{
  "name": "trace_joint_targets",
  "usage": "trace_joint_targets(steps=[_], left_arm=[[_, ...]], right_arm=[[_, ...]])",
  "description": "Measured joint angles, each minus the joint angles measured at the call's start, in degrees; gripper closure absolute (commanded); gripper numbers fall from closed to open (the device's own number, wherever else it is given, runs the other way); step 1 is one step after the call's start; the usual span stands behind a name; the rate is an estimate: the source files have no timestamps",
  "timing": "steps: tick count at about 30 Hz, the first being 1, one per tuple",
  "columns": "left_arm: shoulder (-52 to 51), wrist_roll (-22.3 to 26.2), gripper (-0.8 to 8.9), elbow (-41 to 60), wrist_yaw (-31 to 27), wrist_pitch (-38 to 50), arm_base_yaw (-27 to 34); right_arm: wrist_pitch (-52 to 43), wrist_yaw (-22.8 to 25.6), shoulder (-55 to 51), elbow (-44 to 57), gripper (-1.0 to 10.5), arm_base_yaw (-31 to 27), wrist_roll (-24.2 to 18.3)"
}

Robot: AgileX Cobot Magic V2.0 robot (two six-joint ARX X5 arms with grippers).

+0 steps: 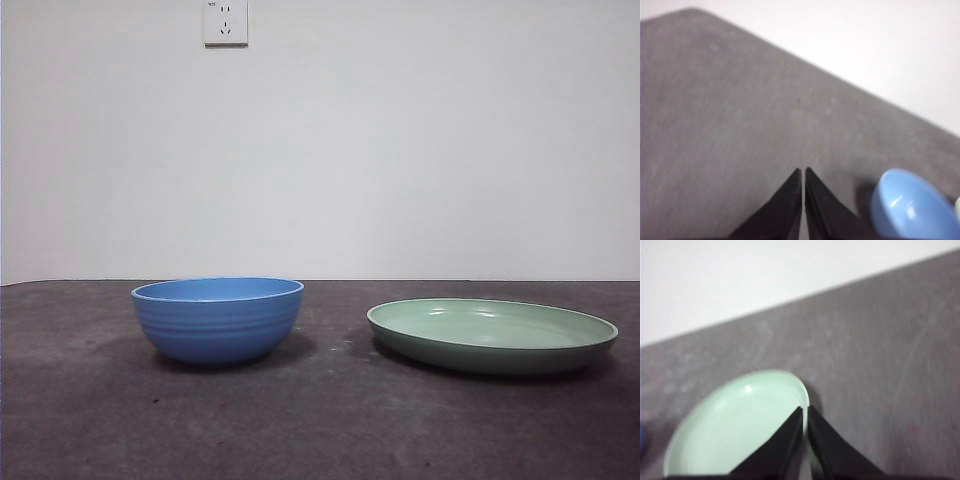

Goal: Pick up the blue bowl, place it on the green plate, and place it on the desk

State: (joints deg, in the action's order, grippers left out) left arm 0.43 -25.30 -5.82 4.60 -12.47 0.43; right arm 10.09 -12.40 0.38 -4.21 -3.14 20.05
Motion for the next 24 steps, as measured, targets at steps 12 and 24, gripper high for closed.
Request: trace_joint_targets(steps=[12,24], left_arm=[[9.84,3.06,8.03,-19.23,1.92,-8.55,0.00],[30.10,15.19,8.03,-36.28,17.31,-20.50,0.00]], right_arm=[[3.52,0.37,6.93,-16.13,9.4,0.00,-1.49],[22.21,-9.55,28.35,-39.04,9.4,0.02,-13.35]])
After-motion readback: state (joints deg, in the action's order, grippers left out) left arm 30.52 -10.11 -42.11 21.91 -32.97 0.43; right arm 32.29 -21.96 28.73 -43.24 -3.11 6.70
